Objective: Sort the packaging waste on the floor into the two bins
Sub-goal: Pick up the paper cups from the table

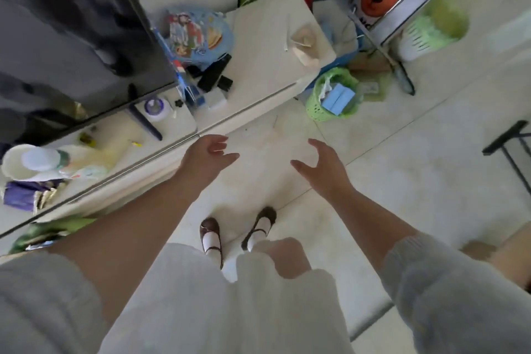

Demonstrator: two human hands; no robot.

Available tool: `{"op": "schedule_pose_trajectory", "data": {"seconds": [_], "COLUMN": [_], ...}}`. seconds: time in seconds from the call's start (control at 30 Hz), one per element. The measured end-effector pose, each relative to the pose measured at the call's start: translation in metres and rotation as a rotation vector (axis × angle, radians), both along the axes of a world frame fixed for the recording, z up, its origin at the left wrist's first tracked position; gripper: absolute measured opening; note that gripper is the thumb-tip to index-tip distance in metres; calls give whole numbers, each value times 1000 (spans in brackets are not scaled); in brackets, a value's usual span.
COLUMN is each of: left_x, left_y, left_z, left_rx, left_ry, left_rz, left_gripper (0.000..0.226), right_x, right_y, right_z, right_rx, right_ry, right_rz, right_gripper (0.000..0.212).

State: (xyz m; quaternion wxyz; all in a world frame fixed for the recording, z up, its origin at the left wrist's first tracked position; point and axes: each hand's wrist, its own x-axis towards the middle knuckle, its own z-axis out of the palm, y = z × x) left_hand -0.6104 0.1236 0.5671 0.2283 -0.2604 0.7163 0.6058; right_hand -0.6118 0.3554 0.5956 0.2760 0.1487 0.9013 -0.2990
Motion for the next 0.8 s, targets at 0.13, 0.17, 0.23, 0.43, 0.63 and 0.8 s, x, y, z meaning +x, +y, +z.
{"op": "schedule_pose_trajectory", "data": {"seconds": [0.13, 0.17, 0.23, 0.43, 0.63, 0.8], "left_x": [-48, -62, -89, -161, -221, -291], "left_y": [43, 54, 78, 140, 181, 195], "left_z": [-3, -6, -14, -30, -70, -123], "left_rx": [-6, -8, -21, -64, -19, -53], "left_ry": [-11, -18, -31, -74, -162, -178], "left_rz": [-62, -67, -68, 16, 146, 141], "left_gripper": [32, 32, 34, 37, 37, 37], "right_x": [-33, -45, -72, -164, -247, -310], "right_y": [36, 47, 71, 139, 174, 178], "right_z": [-1, -3, -9, -33, -80, -146], "right_rx": [-18, -20, -29, -41, -71, -115], "right_ry": [-15, -9, -9, -57, -114, -149], "right_rz": [-60, -67, -68, -22, -15, -63], "right_gripper": [67, 67, 66, 65, 64, 61]}}
